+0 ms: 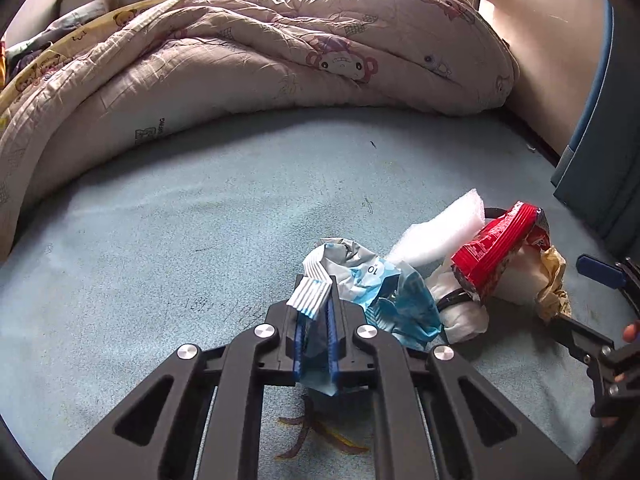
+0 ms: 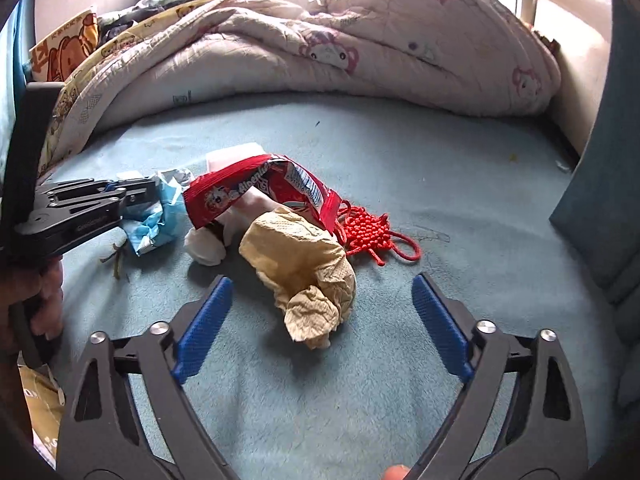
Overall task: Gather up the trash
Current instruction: 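Grasp the blue-white wrapper with the left tool while the right tool grasps tan crumpled paper, then carry wrapper and tan paper over the white bin and open both tools to drop them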
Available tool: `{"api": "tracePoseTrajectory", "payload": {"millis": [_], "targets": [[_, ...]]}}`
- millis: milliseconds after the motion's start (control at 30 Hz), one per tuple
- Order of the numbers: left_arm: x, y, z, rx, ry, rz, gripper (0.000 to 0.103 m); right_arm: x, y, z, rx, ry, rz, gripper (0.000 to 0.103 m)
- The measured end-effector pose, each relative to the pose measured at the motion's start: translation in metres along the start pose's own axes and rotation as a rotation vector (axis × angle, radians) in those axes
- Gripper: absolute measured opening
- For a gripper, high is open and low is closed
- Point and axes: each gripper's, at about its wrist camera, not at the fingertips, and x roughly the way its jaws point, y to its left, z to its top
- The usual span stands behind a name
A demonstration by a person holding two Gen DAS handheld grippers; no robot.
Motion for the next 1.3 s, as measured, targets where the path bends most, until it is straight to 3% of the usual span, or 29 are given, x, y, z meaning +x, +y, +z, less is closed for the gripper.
{"api": "tracePoseTrajectory", "payload": {"millis": [67,133,267,400,567,933,1300], "targets": [[0.000,0.003,0.000,-0.018,-0.001,-0.007,0.008,0.015,-0.002,0.000,-0.009,0.053,0.027,0.048],[0.000,0.006,0.001,-0.032,-0.002,-0.016,0.008,0.019,-0.005,-0.001,0.006,0.073,0.077,0.029],[-0.002,0.010,0.000,-0.047,-0.008,-0.010,0.008,0.009,-0.008,-0.010,0.028,0.039,0.102,0.023],[-0.013,0.003,-0.005,-0.028,-0.042,0.003,0.008,-0.015,0.002,-0.023,0.015,-0.018,0.114,0.023],[-0.038,0.004,-0.035,-0.081,-0.024,-0.099,0.008,-0.056,0.023,-0.041,-0.020,-0.084,0.130,0.023],[-0.140,-0.008,-0.120,0.000,-0.063,-0.110,0.008,-0.145,0.063,-0.126,-0.073,-0.176,0.203,0.023],[-0.211,-0.015,-0.212,0.038,-0.089,-0.130,0.008,-0.165,0.098,-0.235,-0.122,-0.135,0.280,0.023]]}}
